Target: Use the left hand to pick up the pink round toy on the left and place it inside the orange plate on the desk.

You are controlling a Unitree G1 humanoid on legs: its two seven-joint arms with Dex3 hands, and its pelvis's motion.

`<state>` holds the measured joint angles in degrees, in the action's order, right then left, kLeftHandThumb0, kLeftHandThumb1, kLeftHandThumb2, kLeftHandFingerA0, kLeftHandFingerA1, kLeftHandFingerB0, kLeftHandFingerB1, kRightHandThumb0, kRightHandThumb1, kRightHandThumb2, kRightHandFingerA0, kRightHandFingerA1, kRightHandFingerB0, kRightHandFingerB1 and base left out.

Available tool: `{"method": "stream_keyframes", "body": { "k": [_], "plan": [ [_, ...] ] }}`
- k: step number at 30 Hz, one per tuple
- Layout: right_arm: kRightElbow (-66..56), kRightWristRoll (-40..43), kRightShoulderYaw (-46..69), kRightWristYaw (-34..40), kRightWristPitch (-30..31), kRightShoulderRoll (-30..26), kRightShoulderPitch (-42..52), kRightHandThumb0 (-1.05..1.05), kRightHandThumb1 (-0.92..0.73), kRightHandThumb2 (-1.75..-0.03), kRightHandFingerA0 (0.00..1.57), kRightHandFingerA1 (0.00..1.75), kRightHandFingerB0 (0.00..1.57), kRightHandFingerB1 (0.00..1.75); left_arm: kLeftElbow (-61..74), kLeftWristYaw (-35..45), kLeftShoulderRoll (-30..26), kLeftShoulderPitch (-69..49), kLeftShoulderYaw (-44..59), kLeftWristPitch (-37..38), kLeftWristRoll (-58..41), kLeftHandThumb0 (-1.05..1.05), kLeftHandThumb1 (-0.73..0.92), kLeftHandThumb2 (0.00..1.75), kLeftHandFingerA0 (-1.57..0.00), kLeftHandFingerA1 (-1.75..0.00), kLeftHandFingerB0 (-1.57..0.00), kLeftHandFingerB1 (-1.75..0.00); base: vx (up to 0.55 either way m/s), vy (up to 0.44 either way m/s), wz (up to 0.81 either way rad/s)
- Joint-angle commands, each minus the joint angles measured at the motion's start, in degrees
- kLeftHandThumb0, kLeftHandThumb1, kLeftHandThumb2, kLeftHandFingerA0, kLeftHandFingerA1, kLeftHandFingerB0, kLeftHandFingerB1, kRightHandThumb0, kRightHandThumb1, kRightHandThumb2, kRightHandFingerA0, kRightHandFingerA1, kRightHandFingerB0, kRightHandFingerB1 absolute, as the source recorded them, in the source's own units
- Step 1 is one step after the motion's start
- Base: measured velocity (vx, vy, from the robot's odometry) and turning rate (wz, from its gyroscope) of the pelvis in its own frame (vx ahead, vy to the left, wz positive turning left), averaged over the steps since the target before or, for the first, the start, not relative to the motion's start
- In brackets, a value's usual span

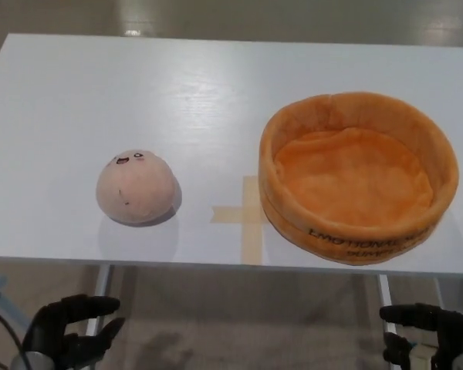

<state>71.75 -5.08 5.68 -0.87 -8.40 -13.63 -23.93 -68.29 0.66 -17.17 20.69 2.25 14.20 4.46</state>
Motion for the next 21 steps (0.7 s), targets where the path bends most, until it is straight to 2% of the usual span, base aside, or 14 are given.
{"method": "stream_keyframes", "body": {
  "k": [1, 6, 7, 8, 9, 10, 11, 14, 15, 19, 21],
  "plan": [
    [1.8, 0.6, 0.7, -0.3, -2.8, -0.4, 0.1, -0.21, -0.61, -0.57, 0.79, 0.56, 0.69, 0.51, -2.2, -0.9, -0.2, -0.2, 0.3, 5.1, 0.7, -0.44, 0.58, 0.58, -0.65, -0.51, -0.61, -0.41, 0.00, 0.000, 0.00],
    [2.1, 0.6, 0.8, -0.5, -3.4, -0.3, 0.3, -0.21, -0.61, -0.58, 0.79, 0.56, 0.69, 0.51, -2.7, -1.5, -0.4, -0.5, -0.3, 6.6, 1.3, -0.44, 0.58, 0.58, -0.64, -0.50, -0.55, -0.39, 0.00, 0.000, 0.00],
    [2.1, 0.6, 0.9, -0.5, -3.6, -0.3, 0.4, -0.21, -0.61, -0.58, 0.79, 0.57, 0.69, 0.51, -2.7, -1.4, -0.4, -0.6, -0.5, 6.9, 1.5, -0.45, 0.59, 0.58, -0.61, -0.48, -0.51, -0.37, 0.00, 0.000, 0.00],
    [2.2, 0.5, 0.8, -0.4, -3.7, -0.3, 0.7, -0.21, -0.61, -0.57, 0.79, 0.56, 0.69, 0.51, -2.8, -1.1, -0.4, -1.0, -0.6, 7.2, 1.5, -0.45, 0.58, 0.58, -0.50, -0.42, -0.45, -0.35, 0.00, 0.000, 0.00],
    [2.2, 0.4, 0.8, -0.3, -3.8, -0.3, 1.1, -0.21, -0.61, -0.57, 0.79, 0.56, 0.69, 0.51, -2.8, -0.7, -0.4, -1.4, -0.7, 7.4, 1.4, -0.45, 0.58, 0.58, -0.50, -0.42, -0.45, -0.35, 0.00, 0.000, 0.00],
    [2.3, 0.2, 0.6, -0.4, -3.9, -0.4, 1.6, -0.22, -0.62, -0.58, 0.77, 0.55, 0.68, 0.50, -2.9, -0.3, -0.3, -1.9, -1.0, 7.9, 1.6, -0.45, 0.57, 0.58, -0.39, -0.39, -0.36, -0.32, 0.00, 0.000, 0.00],
    [2.3, 0.1, 0.5, -0.6, -4.1, -0.5, 2.1, -0.22, -0.62, -0.58, 0.77, 0.55, 0.68, 0.50, -3.0, 0.3, -0.3, -2.5, -1.4, 8.5, 1.9, -0.45, 0.57, 0.58, -0.39, -0.39, -0.36, -0.32, 0.00, 0.000, 0.00],
    [2.3, -0.1, 0.3, -0.3, -4.5, -0.5, 3.2, -0.21, -0.62, -0.58, 0.79, 0.56, 0.68, 0.50, -1.7, 5.2, -1.1, -4.1, -2.9, 10.0, 2.2, -0.37, 0.56, 0.58, -0.29, -0.35, -0.24, -0.30, 0.00, 0.000, 0.00],
    [2.3, -0.1, 0.3, -0.4, -4.8, -0.6, 3.5, -0.21, -0.62, -0.58, 0.78, 0.56, 0.68, 0.51, -0.9, 6.6, -1.5, -4.7, -3.5, 10.6, 2.5, -0.39, 0.50, 0.65, -0.21, -0.37, -0.20, -0.35, 0.00, 0.000, 0.00],
    [2.2, 0.2, 0.5, -0.7, -5.5, -0.7, 3.9, -0.21, -0.61, -0.58, 0.79, 0.57, 0.69, 0.51, 2.0, 11.3, -3.5, -6.5, -6.4, 12.6, 3.8, -0.38, 0.52, 0.63, -0.18, -0.35, -0.16, -0.33, 0.00, 0.000, 0.00],
    [2.4, 0.8, 1.0, -1.3, -5.0, -0.7, 3.5, -0.20, -0.61, -0.57, 0.78, 0.58, 0.68, 0.52, 6.8, 18.8, -6.3, -9.1, -8.2, 15.2, 3.1, -0.31, 0.51, 0.61, -0.21, -0.37, -0.19, -0.32, 0.00, 0.000, 0.00]
  ]
}}
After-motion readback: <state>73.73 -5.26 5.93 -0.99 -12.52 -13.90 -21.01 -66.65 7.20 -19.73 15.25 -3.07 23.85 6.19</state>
